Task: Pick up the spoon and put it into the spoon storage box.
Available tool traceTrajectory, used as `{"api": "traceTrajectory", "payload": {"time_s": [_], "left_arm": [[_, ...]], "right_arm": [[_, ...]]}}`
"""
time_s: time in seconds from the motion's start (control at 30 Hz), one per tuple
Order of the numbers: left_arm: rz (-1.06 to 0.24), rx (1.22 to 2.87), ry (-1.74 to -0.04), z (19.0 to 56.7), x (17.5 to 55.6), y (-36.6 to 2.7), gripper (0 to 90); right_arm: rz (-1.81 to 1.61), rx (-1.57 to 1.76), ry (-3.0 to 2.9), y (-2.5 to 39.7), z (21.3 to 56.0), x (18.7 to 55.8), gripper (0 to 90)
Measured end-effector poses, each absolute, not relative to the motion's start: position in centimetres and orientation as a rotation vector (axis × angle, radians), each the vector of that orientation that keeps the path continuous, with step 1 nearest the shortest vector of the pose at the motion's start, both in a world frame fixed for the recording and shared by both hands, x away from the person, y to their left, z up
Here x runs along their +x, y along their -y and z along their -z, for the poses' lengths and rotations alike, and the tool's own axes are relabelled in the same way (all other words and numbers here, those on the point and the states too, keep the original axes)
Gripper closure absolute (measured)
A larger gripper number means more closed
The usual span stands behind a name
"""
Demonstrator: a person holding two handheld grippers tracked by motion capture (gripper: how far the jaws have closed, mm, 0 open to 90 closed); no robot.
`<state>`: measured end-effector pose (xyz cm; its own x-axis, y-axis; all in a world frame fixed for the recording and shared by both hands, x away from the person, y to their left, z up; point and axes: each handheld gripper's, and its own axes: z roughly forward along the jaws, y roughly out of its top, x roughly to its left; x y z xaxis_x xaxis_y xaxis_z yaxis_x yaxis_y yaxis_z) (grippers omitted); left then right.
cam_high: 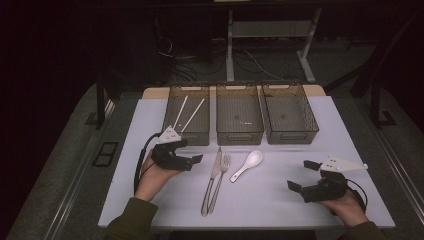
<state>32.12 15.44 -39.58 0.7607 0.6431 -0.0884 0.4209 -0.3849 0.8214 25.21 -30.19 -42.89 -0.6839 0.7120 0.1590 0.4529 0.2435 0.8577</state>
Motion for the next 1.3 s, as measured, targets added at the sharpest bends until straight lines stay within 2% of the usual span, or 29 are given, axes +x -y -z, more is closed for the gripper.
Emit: {"api": "traceTrajectory", "payload": {"time_s": [0.33,0.63,0.83,1.07,1.3], "left_arm": [[-0.302,2.036,-0.774,41.9,29.6,-16.1,12.2],[-0.304,2.042,-0.751,42.9,27.7,-16.3,0.0],[-0.276,2.046,-0.764,43.1,27.6,-16.1,0.0],[-0.340,2.051,-0.742,42.5,27.2,-15.7,0.0],[-0.330,2.051,-0.749,42.6,27.3,-16.1,0.0]], "right_arm": [[-1.414,1.105,-2.270,30.3,42.9,25.4,1.3],[-1.405,1.127,-2.323,30.5,42.6,25.7,1.3],[-1.397,1.149,-2.324,30.4,41.9,26.2,1.4],[-1.377,1.145,-2.359,29.9,41.8,26.8,1.4],[-1.402,1.123,-2.370,29.2,41.3,27.7,1.4]]}}
